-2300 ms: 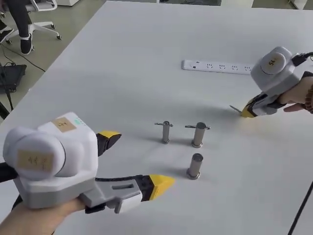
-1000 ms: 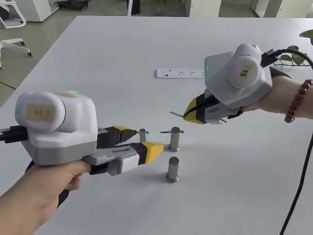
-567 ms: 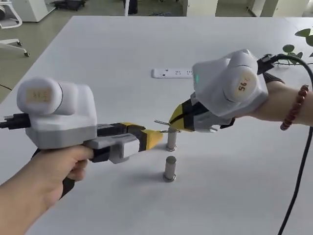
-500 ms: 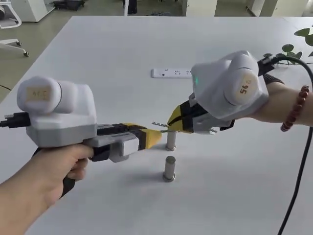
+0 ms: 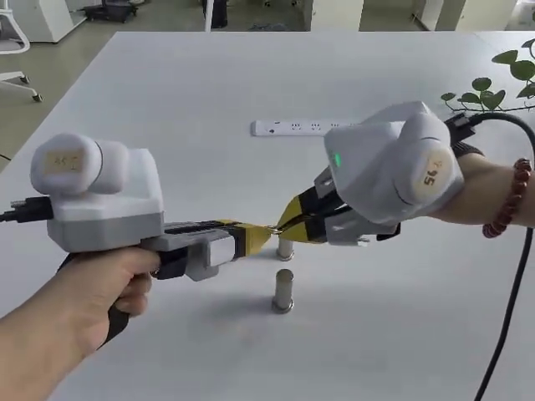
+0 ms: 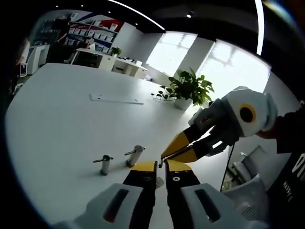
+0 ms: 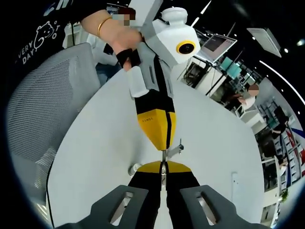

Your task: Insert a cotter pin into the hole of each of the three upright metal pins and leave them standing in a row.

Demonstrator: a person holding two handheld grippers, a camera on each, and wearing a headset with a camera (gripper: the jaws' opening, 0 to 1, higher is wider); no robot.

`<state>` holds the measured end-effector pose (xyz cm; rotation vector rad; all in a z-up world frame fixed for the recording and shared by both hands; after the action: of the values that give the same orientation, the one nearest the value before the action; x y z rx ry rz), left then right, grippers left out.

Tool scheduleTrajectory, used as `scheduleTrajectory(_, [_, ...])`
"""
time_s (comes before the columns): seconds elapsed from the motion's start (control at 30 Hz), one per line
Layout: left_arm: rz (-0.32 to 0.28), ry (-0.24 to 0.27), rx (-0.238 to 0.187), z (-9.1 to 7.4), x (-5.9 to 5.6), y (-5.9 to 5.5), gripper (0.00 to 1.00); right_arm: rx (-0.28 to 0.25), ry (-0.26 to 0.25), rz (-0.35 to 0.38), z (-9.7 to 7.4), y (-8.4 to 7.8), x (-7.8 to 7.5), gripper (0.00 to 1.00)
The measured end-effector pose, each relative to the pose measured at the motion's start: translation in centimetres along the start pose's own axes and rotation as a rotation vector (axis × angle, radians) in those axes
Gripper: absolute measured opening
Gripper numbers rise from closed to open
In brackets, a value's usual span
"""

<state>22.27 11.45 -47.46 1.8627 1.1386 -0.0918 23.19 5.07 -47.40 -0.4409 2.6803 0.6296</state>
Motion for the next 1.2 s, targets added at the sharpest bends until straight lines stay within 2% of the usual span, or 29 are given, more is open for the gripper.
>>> scheduleTrajectory(0.1, [-0.003,-0.008,0.0,0.05,-0.14,0.0,0.01,0.0,-0.006,-0.002,-0.11,0.01,0.01,0.0])
scheduleTrajectory(0.37, [0.003,-0.006,0.009,0.2,-0.32,-0.24,0.01,-0.005,-0.015,-0.007,-0.08,0.1,0.25,0.0])
scheduleTrajectory(0.47, [0.024,-0.001,0.007,0.13,-0.36,-0.26,0.01,-0.009,-0.017,-0.001,-0.09,0.16,0.3,0.0])
scheduleTrajectory(0.53, [0.055,0.004,0.002,0.09,-0.48,-0.22,0.01,-0.019,-0.002,0.06,-0.13,0.13,0.35,0.0])
scheduleTrajectory(0.57, [0.078,0.017,-0.001,0.05,-0.51,-0.14,0.01,-0.031,0.009,0.071,-0.16,0.13,0.32,0.0])
scheduleTrajectory(0.6, [0.092,0.022,-0.004,0.06,-0.58,-0.08,0.01,-0.034,-0.003,0.063,-0.21,0.01,0.14,0.0])
scheduleTrajectory(0.63, [0.096,0.024,-0.005,0.02,-0.66,-0.01,0.0,-0.044,-0.006,0.092,-0.22,0.0,0.02,0.0])
scheduleTrajectory(0.67, [0.095,0.024,-0.003,0.01,-0.67,-0.01,0.0,-0.051,0.011,0.116,-0.21,0.0,0.2,0.0])
scheduleTrajectory(0.9, [0.106,0.028,0.0,-0.03,-0.63,0.12,0.0,-0.056,0.0,0.12,-0.41,0.04,0.19,0.0])
scheduleTrajectory(1.0, [0.131,0.055,0.013,-0.16,-0.3,-0.01,0.0,-0.083,0.029,0.187,-0.31,-0.34,0.09,0.0])
scheduleTrajectory(1.07, [0.14,0.058,0.02,-0.26,-0.25,-0.18,0.0,-0.114,0.054,0.275,-0.31,-0.7,-0.07,0.02])
scheduleTrajectory(1.1, [0.145,0.055,0.022,-0.35,-0.28,-0.29,0.0,-0.146,0.09,0.315,-0.4,-0.59,0.09,0.03])
scheduleTrajectory(1.13, [0.156,0.06,0.024,-0.43,-0.25,-0.39,0.0,-0.182,0.131,0.391,-0.64,-0.39,0.25,0.03])
scheduleTrajectory(1.2, [0.184,0.076,0.033,-0.6,-0.13,-0.58,0.0,-0.211,0.16,0.459,-0.8,-0.46,0.16,0.06])
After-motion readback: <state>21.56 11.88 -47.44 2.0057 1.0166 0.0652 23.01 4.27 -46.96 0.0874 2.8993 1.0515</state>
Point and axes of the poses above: the centre of the closed fingertips' face, and the gripper's own axes: z roughly forward along the fingers, x roughly to its left, y roughly out of its top, the point moved 4 cm from there along -z, roughly backward along the fingers, and after that the axes turned 15 degrees about x, right-handed, at the moved point
